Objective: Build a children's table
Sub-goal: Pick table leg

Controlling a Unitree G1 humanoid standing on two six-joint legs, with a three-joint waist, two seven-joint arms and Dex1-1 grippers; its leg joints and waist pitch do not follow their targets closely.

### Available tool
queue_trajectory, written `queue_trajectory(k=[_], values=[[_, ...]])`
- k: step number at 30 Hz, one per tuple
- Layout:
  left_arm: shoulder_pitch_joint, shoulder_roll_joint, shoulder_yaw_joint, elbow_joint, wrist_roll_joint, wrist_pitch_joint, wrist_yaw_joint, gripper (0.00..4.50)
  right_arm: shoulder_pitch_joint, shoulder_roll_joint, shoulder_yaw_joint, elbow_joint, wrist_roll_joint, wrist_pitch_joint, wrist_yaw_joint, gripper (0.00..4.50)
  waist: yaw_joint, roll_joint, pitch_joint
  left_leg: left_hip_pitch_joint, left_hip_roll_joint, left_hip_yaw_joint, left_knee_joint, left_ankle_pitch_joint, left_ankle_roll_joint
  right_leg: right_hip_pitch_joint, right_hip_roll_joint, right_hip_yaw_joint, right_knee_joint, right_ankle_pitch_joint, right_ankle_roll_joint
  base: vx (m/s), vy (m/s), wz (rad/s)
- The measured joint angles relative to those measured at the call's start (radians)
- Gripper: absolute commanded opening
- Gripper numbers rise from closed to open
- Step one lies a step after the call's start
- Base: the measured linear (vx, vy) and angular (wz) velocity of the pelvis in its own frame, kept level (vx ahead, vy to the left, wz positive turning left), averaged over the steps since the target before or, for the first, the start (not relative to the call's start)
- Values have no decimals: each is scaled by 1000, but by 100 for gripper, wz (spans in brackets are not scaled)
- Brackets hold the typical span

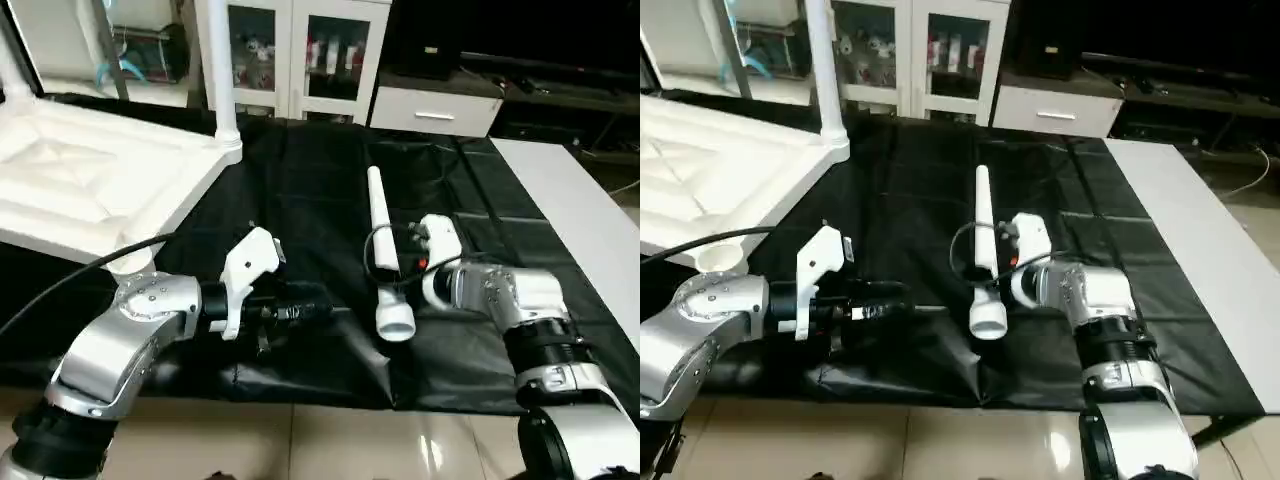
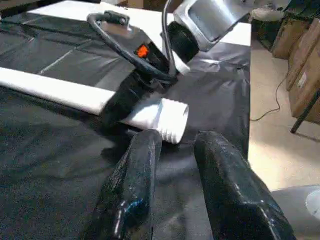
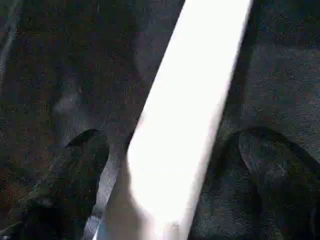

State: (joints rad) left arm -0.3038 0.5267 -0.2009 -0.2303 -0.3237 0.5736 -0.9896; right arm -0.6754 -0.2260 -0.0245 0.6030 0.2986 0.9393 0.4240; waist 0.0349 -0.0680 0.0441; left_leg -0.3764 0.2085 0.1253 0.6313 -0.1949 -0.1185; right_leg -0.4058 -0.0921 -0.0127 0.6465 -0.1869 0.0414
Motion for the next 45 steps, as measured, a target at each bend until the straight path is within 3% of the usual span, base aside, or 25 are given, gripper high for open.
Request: queue_trajectory(k=[11, 21, 26, 27, 32, 37, 40, 43, 45], values=[[0, 50, -18, -76, -32, 85, -14, 150, -37, -73, 64, 28, -36, 61, 59, 325, 6, -5, -3, 0, 0, 3, -7, 2, -3, -2, 0, 0, -2, -7, -1, 0, 0, 0], [-1, 25, -10, -104, -56, 138, 41, 240, -34, -113, 70, 34, -55, 80, 80, 236, 4, -13, -1, 0, 1, 4, -8, 2, -3, -2, -1, 0, -1, -7, 0, 0, 0, 0], [0, 2, -6, -115, -76, 147, 61, 277, 4, -133, 31, -36, -27, 113, 86, 195, 4, -14, -1, -7, 1, 5, -8, 2, -3, -8, -1, 0, -1, -7, 0, 0, 0, 0], [0, -17, 5, -115, -81, 149, 70, 302, 34, -145, 14, -82, -13, 128, 94, 187, 7, -15, -1, -9, 1, 5, -8, 3, -2, -9, -1, 0, -2, -7, 0, 0, 0, 0], [-13, -81, 55, -102, -115, 162, 136, 321, 110, -167, -48, -212, 52, 189, 130, 183, 7, -15, -1, -8, 3, 12, -8, 4, -2, -11, -1, 2, -2, -7, 0, 0, 0, 0], [-87, -214, 140, -15, -121, 176, 289, 366, 174, -168, -130, -387, 157, 211, 181, 183, 6, -13, 0, -8, 6, 14, -8, 4, -2, -11, 0, 2, -1, -6, 0, 0, 0, 0], [-167, -372, 228, 54, -201, 212, 407, 397, 223, -162, -182, -563, 251, 203, 244, 182, 12, -15, 1, -8, 8, 17, -8, 4, -2, -11, 0, 1, -2, -6, 0, 0, 0, 0], [-246, -465, 271, 90, -288, 276, 464, 423, 240, -125, -175, -707, 322, 179, 294, 182, 14, -17, 0, -8, 11, 19, -8, 4, -2, -11, 1, 1, -2, -6, 0, 0, 0, 0], [-273, -502, 288, 93, -334, 320, 483, 434, 245, -106, -165, -747, 325, 150, 286, 182, 17, -17, 0, -8, 11, 19, -8, 4, -2, -11, 1, 1, -4, -6, 0, 0, 0, 0]])
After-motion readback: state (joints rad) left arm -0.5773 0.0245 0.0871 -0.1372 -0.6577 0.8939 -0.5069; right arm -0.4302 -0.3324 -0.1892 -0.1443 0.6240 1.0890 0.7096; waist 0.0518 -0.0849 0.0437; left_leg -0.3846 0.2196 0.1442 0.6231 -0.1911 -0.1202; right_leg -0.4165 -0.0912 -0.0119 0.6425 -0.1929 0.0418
